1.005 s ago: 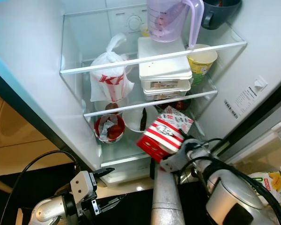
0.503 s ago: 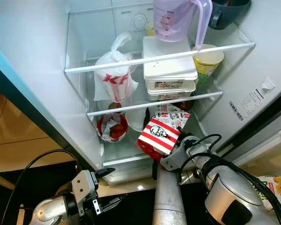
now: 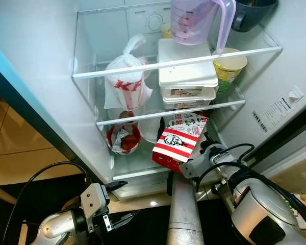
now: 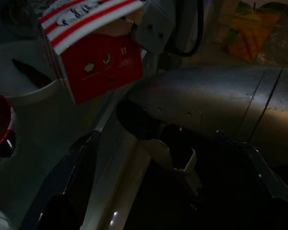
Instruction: Restocking fridge
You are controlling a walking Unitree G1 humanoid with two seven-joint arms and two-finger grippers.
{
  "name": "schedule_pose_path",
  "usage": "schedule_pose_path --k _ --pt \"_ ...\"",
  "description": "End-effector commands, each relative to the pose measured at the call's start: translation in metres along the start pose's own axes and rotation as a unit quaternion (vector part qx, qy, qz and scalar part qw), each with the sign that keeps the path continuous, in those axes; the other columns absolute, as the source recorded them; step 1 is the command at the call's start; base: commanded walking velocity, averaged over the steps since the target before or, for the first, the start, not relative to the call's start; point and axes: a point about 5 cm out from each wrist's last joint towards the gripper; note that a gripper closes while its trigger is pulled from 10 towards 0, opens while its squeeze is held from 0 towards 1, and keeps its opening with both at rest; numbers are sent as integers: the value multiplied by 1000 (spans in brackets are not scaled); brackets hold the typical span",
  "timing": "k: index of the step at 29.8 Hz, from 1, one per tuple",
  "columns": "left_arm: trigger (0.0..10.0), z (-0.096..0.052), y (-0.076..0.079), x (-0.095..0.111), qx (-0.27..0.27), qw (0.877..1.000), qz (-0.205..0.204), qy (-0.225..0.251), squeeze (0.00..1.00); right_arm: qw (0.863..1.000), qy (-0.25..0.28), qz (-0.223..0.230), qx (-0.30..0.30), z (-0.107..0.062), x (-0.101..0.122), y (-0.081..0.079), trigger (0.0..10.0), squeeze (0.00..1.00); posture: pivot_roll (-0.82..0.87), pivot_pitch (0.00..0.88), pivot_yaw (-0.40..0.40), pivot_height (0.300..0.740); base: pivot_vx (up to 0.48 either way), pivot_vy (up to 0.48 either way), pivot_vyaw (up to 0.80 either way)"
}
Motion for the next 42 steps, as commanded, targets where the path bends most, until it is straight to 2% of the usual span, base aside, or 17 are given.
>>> schedule_pose_path --k 1,10,19,23,27,33,37,42 --pt "10000 3 5 -4 -6 1000 -7 -7 0 1000 3 24 11 -2 -1 -7 10000 0 -89 243 29 300 0 0 0" --pt "10000 7 7 -5 -7 1000 -9 -3 0 999 12 45 16 -11 -8 -13 10000 0 -108 231 25 300 0 0 0" --pt "10000 9 5 -6 -8 1000 -8 -1 0 998 7 54 10 -21 -20 -7 10000 0 -124 222 21 300 0 0 0" --pt "10000 12 5 -5 -8 1000 -7 3 0 998 7 54 31 -33 -26 -13 10000 0 -129 219 20 300 0 0 0" --pt "10000 12 5 -5 -9 1000 -6 3 0 997 9 57 46 -38 -24 -16 10000 0 -129 219 20 300 0 0 0" --pt "10000 13 5 -6 -11 1000 -5 5 0 994 21 64 86 -48 -14 -27 10000 0 -130 218 21 300 0 0 0" --pt "10000 14 4 -6 -11 1000 -4 6 0 992 26 69 99 -49 -4 -34 10000 0 -130 218 21 300 0 0 0" --pt "10000 15 5 -6 -9 1000 -4 7 0 991 28 83 101 -44 19 -44 10000 0 -123 217 19 300 0 0 0"
Point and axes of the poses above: a point about 5 cm out from each wrist's last joint towards the gripper, its own z axis pointing out of the wrist towards the gripper, its own x axis along the axis of the wrist's last joint, y = z × x, and after that the axes turned 8 degrees about z, right-handed
